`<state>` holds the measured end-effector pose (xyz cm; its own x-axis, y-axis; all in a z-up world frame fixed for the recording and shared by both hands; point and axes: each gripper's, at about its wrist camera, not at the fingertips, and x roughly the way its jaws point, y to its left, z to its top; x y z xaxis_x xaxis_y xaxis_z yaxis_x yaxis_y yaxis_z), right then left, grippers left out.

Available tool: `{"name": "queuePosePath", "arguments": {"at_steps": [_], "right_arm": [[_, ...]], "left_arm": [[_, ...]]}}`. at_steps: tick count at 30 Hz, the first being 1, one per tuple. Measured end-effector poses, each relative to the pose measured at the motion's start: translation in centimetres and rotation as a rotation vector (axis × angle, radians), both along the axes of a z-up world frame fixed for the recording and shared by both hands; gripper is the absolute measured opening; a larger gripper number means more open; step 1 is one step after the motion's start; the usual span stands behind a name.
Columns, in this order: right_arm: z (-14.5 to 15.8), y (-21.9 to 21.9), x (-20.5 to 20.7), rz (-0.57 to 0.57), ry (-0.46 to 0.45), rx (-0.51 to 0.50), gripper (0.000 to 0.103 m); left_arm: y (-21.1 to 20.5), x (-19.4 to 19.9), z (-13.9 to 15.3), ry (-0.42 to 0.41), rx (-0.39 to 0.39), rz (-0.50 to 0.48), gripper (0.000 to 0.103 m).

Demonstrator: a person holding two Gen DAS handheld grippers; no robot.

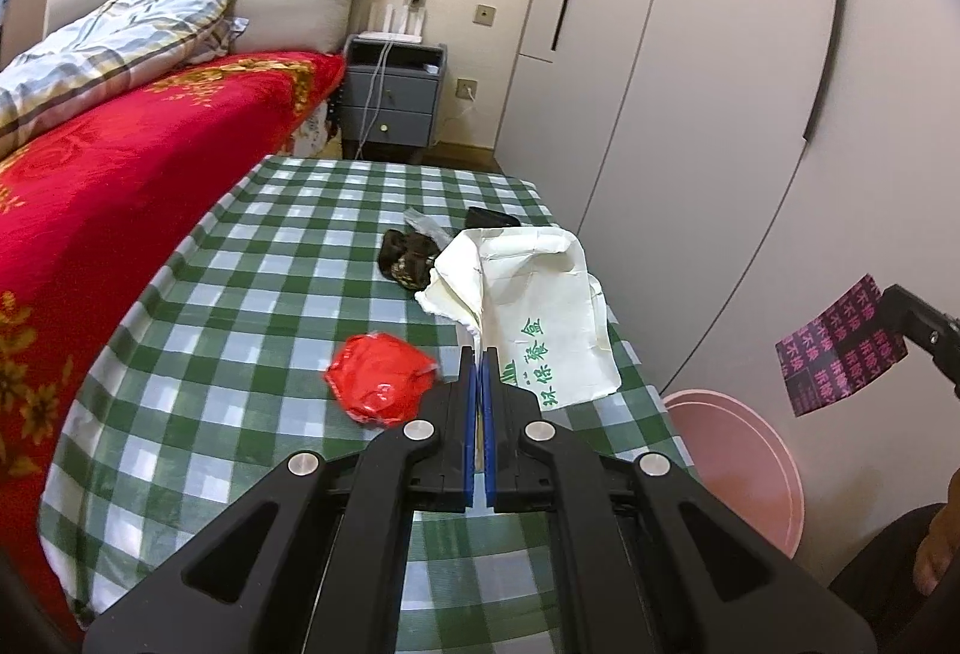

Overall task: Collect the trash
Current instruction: 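Lift the white paper bag and pink box and carry both over the pink bin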

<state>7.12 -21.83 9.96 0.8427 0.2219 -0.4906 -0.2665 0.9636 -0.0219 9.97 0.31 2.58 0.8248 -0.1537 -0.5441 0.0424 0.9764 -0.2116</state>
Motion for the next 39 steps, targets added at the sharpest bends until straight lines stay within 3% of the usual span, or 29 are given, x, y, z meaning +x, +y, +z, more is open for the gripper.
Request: {"name": "queuePosePath", "arguments": {"at_steps": [10,23,39], "right_arm": [[-0.1,-3.0,0.3,-0.111,-0.031,0.003,0.001],[-1.7,-7.5,1.4,-0.262,0.002,0.051,0.001],[-2.8,-9.2,2.1,-0.334,0.041,0.062,0.001]], "left_arm": [[-2.5,0.8,-0.8,0.01,0.011,-0.048,0.002],[-5.8,2.2,-1.6,0.021,0.009,-0.115,0.002],[-12.5,3.0,-2.7,0.034,-0.002,-0.227,0.002]]}}
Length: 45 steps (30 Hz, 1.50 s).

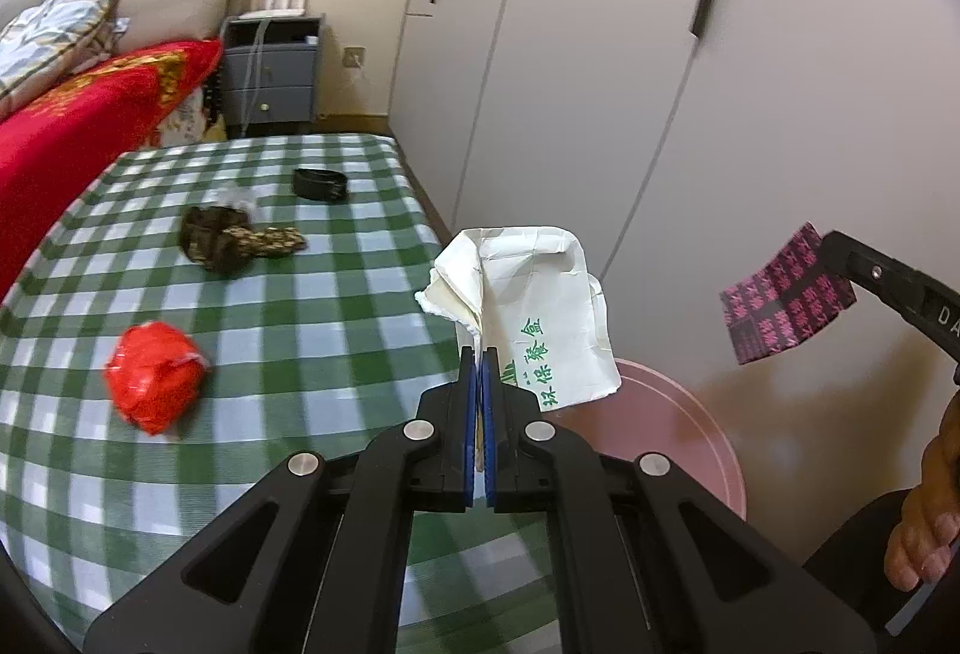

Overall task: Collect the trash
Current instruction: 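Lift the white paper bag and pink box and carry both over the pink bin, then open both grippers over the bin, dropping the paper bag and box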

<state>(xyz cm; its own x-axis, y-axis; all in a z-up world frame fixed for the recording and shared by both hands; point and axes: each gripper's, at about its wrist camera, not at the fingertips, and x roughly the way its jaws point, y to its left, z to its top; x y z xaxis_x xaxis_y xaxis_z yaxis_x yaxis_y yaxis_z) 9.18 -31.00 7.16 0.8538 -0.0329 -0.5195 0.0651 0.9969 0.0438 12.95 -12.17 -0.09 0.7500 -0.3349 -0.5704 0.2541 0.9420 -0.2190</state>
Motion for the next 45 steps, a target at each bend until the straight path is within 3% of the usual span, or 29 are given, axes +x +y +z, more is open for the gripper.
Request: {"name": "queuePosePath", "arguments": {"at_steps": [15,17,19,21,22,34,41,45], "right_arm": [[-1.1,-0.2,0.9,-0.029,0.057,-0.019,0.001],[-1.4,-0.3,1.2,-0.046,0.074,-0.03,0.005],[-1.5,-0.4,1.3,-0.058,0.076,-0.031,0.02],[-1.4,-0.4,1.2,-0.067,0.067,-0.031,0.033],[-1.4,-0.4,1.2,-0.069,0.064,-0.031,0.034],[-1.4,0.7,1.0,-0.039,0.055,-0.054,0.034],[-1.8,2.6,1.0,0.011,0.053,-0.079,0.034],[-1.7,3.6,0.9,0.07,0.033,-0.036,0.034]], "left_arm": [[-6.9,0.6,-2.9,0.061,0.01,-0.132,0.002],[-7.5,0.7,-3.3,0.084,0.018,-0.164,0.005],[-7.7,0.7,-3.8,0.104,0.028,-0.171,0.016],[-7.0,0.7,-4.1,0.117,0.012,-0.157,0.018],[-6.8,0.7,-4.1,0.121,0.009,-0.151,0.018],[-1.9,0.0,-2.8,0.08,0.004,-0.043,0.018],[3.2,-0.3,-2.1,0.057,-0.009,0.094,0.018],[6.0,-0.6,-2.0,0.054,-0.003,0.181,0.022]]}}
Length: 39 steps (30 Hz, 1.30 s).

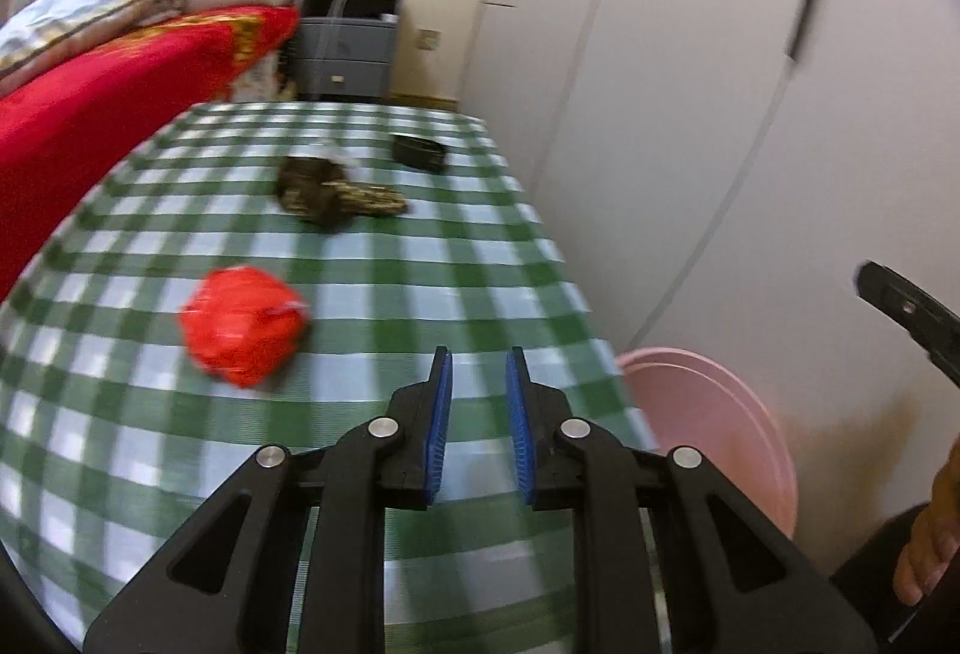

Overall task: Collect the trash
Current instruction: 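Open both grippers over the bin, dropping the paper bag and box, then move the left gripper to the red plastic bag and close on it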

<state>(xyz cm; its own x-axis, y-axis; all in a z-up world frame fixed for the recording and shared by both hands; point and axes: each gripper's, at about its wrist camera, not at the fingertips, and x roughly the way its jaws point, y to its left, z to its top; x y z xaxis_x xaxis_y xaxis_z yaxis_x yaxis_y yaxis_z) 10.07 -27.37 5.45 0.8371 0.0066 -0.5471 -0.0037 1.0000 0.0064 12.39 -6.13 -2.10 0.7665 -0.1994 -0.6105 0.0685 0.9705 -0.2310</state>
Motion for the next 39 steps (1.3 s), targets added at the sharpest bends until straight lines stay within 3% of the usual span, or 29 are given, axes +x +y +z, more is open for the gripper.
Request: {"name": "queuePosePath", "arguments": {"at_steps": [3,13,23,27,39], "right_arm": [[-0.3,0.8,0.6,0.044,0.006,0.06,0.034],[-1.4,4.9,4.4,0.159,0.003,0.112,0.034],[-2.5,8.4,8.0,0.244,-0.001,0.148,0.034],[-2.8,9.4,9.1,0.268,0.0,0.164,0.034],[-4.5,12.4,12.2,0.335,0.027,0.183,0.034]], "left_arm": [[1.4,0.1,-0.1,-0.005,0.024,0.053,0.027],[4.4,0.9,-0.2,-0.024,0.038,0.223,0.047],[7.7,2.9,-2.0,0.042,0.049,0.339,0.061],[8.7,4.1,-3.5,0.116,0.037,0.334,0.064],[10.0,5.7,-4.7,0.176,-0.042,0.291,0.064]]}}
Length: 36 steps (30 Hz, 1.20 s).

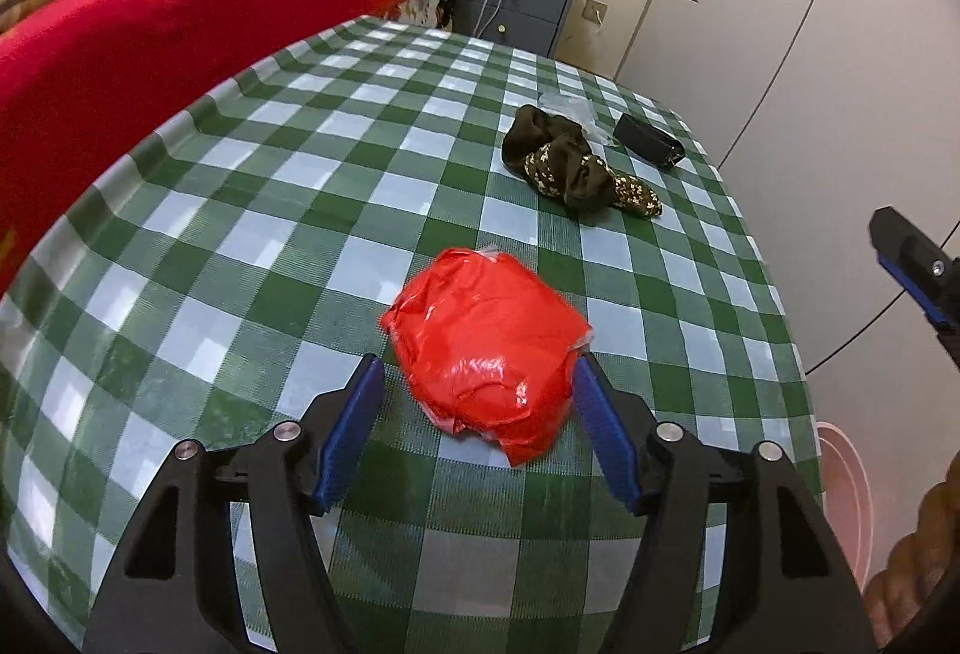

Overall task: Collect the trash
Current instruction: 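Move the left gripper to the red plastic bag and close on it, then grasp the black cloth with the right gripper while the left holds the red bag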

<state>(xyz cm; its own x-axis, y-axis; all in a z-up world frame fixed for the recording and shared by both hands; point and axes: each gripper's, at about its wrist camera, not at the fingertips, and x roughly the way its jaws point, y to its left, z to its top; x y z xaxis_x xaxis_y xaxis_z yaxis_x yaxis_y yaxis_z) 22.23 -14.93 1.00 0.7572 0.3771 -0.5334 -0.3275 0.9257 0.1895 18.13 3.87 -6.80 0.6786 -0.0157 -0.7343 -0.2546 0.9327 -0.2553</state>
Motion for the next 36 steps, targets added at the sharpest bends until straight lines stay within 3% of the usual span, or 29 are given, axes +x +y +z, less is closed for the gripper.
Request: {"name": "queuePosePath", "arguments": {"at_steps": [6,14,19,36], "right_arm": [[-0.8,1.1,1.3,0.03,0.014,-0.002,0.034],[-2.5,3.2,3.5,0.056,0.049,-0.004,0.034],[-3.6,5.2,5.1,0.063,0.088,-0.033,0.02],[-6.3,9.4,9.8,0.113,0.17,-0.013,0.021]], "left_arm": [[0.4,0.6,0.1,-0.008,-0.034,-0.004,0.059],[2.1,0.7,0.6,-0.022,0.004,0.081,0.056],[2.0,1.0,0.7,-0.022,0.04,0.077,0.056],[2.5,1.5,0.5,-0.012,0.071,0.11,0.055]]}}
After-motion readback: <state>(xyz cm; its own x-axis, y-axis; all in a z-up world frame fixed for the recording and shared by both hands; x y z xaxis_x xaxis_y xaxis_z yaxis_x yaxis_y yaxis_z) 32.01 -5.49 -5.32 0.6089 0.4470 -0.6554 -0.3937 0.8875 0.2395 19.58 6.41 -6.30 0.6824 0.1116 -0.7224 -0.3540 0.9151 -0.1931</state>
